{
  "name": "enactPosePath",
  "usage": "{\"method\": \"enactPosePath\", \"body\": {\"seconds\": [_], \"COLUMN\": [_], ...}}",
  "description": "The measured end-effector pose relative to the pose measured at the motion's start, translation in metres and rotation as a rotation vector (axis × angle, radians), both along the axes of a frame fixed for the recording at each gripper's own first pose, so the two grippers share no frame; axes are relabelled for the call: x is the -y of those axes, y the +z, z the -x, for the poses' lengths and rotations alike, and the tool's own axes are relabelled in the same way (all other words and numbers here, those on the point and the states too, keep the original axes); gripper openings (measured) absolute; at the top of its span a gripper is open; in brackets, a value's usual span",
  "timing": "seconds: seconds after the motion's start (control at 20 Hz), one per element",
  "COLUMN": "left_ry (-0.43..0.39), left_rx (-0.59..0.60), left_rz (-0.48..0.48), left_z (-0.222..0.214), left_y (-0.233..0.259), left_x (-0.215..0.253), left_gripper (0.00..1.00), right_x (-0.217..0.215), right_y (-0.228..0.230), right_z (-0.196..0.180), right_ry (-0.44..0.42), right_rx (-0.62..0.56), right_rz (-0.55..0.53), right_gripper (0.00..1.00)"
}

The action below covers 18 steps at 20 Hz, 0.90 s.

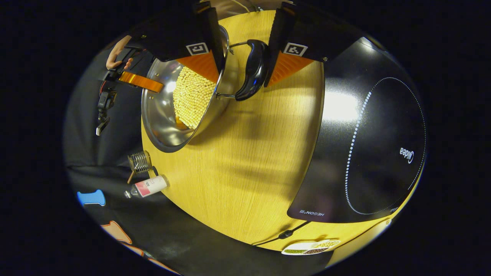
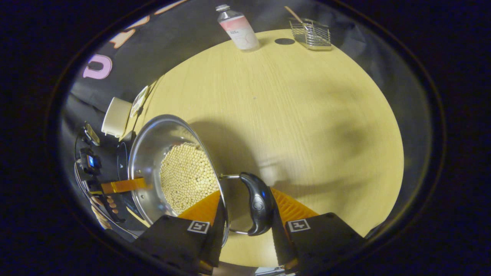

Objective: First push the handle of the pot to place it horizontally, then grasp the pot with both hands and set it on the induction cooktop.

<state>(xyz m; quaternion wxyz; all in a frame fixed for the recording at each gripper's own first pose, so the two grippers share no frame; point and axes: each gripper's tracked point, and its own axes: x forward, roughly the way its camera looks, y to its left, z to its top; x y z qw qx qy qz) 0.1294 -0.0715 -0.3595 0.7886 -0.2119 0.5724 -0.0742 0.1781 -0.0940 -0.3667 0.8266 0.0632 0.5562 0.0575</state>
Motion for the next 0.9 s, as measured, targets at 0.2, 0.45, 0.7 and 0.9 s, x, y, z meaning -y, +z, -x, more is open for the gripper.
{"method": "enactPosePath", "body": {"seconds": [0.2,0.45,0.7,0.9], "left_ry": [-0.004,0.005,0.005,0.002], "left_rx": [0.042,0.078,0.109,0.15], "left_rz": [-0.042,-0.041,-0.051,-0.063], "left_z": [-0.004,0.012,0.022,0.037], "left_y": [0.006,0.023,0.034,0.056], "left_x": [-0.005,-0.011,-0.015,-0.023], "left_gripper": [0.55,0.53,0.52,0.52], "right_x": [-0.007,-0.016,-0.021,-0.032], "right_y": [0.007,0.021,0.032,0.052], "right_z": [0.002,0.017,0.033,0.051], "right_ry": [-0.005,0.002,0.008,0.014], "right_rx": [0.026,0.062,0.081,0.113], "right_rz": [-0.014,-0.023,-0.03,-0.045], "right_gripper": [0.55,0.54,0.55,0.54]}}
